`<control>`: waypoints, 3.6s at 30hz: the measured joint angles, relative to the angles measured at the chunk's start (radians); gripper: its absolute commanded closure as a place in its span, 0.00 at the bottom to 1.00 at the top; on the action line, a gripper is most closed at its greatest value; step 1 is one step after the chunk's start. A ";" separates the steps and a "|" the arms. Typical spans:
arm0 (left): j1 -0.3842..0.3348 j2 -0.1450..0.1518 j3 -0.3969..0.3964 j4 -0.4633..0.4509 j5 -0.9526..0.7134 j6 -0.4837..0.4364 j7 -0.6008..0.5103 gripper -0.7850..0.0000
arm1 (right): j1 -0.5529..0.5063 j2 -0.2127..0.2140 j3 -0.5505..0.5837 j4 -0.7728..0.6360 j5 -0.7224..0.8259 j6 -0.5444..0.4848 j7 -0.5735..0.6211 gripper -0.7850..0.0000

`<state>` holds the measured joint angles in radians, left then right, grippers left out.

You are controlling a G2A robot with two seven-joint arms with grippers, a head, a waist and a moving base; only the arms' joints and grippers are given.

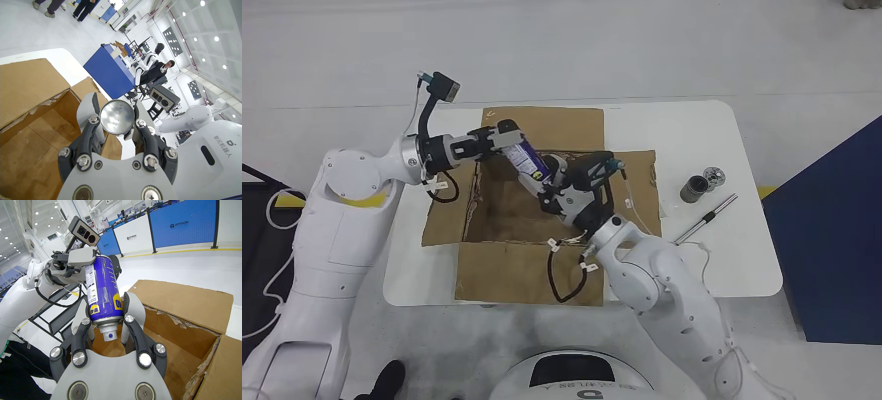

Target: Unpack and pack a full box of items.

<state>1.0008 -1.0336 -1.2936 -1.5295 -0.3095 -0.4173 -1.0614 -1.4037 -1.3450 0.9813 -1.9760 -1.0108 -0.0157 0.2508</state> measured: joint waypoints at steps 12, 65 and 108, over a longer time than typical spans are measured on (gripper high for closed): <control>-0.011 0.003 0.006 0.019 -0.009 -0.003 -0.016 1.00 | -0.007 -0.004 -0.010 -0.011 -0.008 0.008 -0.008 1.00; 0.045 0.027 -0.044 -0.030 -0.052 -0.024 -0.012 1.00 | -0.005 -0.024 -0.059 -0.021 -0.032 0.053 0.019 0.66; 0.134 0.058 -0.185 0.075 -0.181 -0.105 -0.058 0.00 | -0.484 0.028 0.524 -0.374 0.100 0.152 -0.103 1.00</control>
<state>1.1345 -0.9760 -1.4784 -1.4548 -0.4902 -0.5225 -1.1190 -1.8878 -1.3172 1.5054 -2.3501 -0.9112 0.1362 0.1476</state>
